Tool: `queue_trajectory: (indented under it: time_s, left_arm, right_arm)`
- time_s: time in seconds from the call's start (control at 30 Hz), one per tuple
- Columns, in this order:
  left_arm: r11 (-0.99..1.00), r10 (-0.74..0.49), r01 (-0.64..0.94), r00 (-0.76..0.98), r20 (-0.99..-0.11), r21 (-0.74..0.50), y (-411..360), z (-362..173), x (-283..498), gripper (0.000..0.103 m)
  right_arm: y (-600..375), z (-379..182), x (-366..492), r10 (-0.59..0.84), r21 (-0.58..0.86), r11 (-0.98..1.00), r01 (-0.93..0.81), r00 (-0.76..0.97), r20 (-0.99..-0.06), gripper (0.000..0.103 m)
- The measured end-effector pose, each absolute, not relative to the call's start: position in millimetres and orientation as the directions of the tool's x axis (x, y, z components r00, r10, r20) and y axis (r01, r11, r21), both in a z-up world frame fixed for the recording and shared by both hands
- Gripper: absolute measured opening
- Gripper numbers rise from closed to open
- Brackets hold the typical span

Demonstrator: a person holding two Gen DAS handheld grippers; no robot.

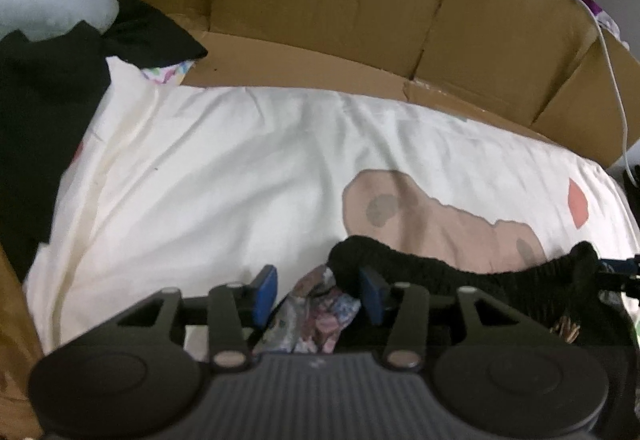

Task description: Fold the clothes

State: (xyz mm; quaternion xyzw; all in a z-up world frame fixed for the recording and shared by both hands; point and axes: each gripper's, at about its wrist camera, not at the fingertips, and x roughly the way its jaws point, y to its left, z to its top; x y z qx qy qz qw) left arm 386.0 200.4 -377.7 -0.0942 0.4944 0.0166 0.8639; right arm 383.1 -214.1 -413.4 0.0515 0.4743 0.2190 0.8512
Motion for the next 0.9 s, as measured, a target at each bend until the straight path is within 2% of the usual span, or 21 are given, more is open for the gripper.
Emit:
queue_trajectory:
  time_s: [0.23,0.27,0.3,0.33,0.37,0.47,0.57,0.9]
  left_arm:
    - [0.979,-0.115,-0.093,0.48,-0.87,-0.18,202.3,-389.1,386.4,0.048]
    - [0.979,-0.123,-0.087,0.476,-0.871,-0.185,202.0,-389.9,386.0,0.047]
    - [0.978,-0.131,-0.08,0.472,-0.872,-0.19,201.8,-390.8,385.5,0.039]
    - [0.978,-0.138,-0.074,0.468,-0.873,-0.195,201.6,-391.7,385.1,0.031]
    - [0.977,-0.146,-0.068,0.463,-0.874,-0.2,201.4,-392.5,384.6,0.021]
    - [0.992,-0.102,-0.021,0.457,-0.884,-0.126,187.9,-387.1,382.4,0.013]
    - [0.993,-0.084,-0.031,0.489,-0.868,-0.114,186.8,-376.3,377.7,0.011]
    - [0.998,-0.036,-0.024,0.634,-0.772,-0.066,180.0,-327.5,384.5,0.009]
  right_arm:
    - [-200.2,-424.5,390.5,0.441,0.306,0.884,-0.353,0.411,-0.798,0.054]
    - [-198.9,-426.6,391.0,0.442,0.309,0.883,-0.353,0.404,-0.801,0.054]
    - [-197.5,-428.7,391.4,0.442,0.312,0.882,-0.352,0.396,-0.804,0.054]
    - [-196.5,-429.6,391.2,0.443,0.312,0.882,-0.355,0.393,-0.806,0.05]
    - [-195.1,-428.6,390.3,0.444,0.307,0.879,-0.364,0.392,-0.806,0.038]
    - [-190.1,-423.1,386.3,0.437,0.278,0.874,-0.397,0.397,-0.807,0.02]
    - [-189.3,-411.4,381.0,0.404,0.222,0.887,-0.404,0.448,-0.798,0.015]
    - [-184.2,-362.8,397.6,0.315,0.051,0.908,-0.416,0.596,-0.739,0.014]
